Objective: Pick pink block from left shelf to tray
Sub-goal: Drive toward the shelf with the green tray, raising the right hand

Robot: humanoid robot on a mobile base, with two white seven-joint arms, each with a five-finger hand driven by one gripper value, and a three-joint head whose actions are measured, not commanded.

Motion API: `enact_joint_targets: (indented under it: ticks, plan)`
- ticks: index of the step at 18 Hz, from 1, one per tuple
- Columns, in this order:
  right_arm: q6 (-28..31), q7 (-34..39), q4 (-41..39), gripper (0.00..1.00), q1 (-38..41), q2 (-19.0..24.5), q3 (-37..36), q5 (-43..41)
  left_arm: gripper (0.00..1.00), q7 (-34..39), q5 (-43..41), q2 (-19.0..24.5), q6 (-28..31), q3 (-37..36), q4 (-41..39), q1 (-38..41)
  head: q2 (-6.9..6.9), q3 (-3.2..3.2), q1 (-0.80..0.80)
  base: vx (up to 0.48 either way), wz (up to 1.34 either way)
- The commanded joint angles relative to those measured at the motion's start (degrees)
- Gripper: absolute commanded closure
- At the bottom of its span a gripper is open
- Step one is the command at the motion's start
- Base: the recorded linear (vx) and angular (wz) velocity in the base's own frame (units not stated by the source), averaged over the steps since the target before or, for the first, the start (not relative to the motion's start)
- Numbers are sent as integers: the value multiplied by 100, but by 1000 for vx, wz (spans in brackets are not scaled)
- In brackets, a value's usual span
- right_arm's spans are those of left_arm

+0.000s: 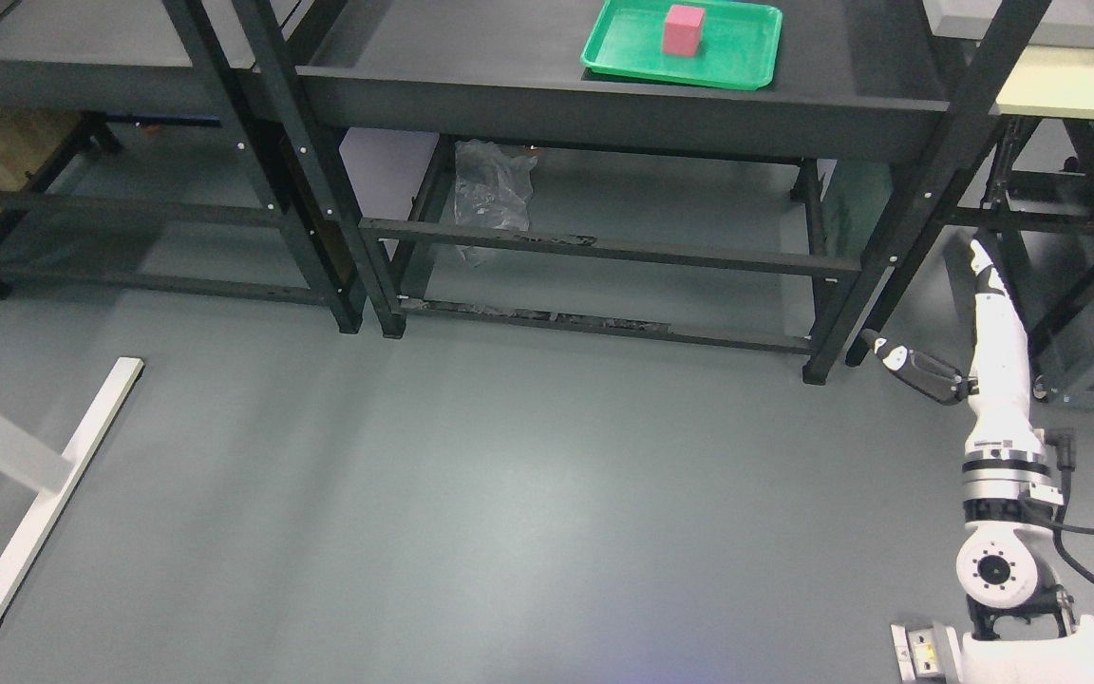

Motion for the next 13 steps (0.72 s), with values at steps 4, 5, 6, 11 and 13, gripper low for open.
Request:
enact_joint_targets:
  ticks: [4,5,6,11,13]
  plan:
    - [80,-196,-294,0,69,-25,238,3642,0,0,-9,100,-2,0,-100,-131,0,0,0,287,-75]
    - [71,-161,-286,0,69,-25,247,3642,0,0,-9,100,-2,0,-100,-131,0,0,0,329,0]
    - [36,-152,-286,0,69,-25,247,3642,0,0,-9,100,-2,0,-100,-140,0,0,0,306,82]
    - [-60,-134,-268,0,51,-25,255,3519,0,0,-9,100,-2,0,-100,-131,0,0,0,332,139]
    - [-69,-134,-268,0,51,-34,282,3510,0,0,-9,100,-2,0,-100,-131,0,0,0,339,206]
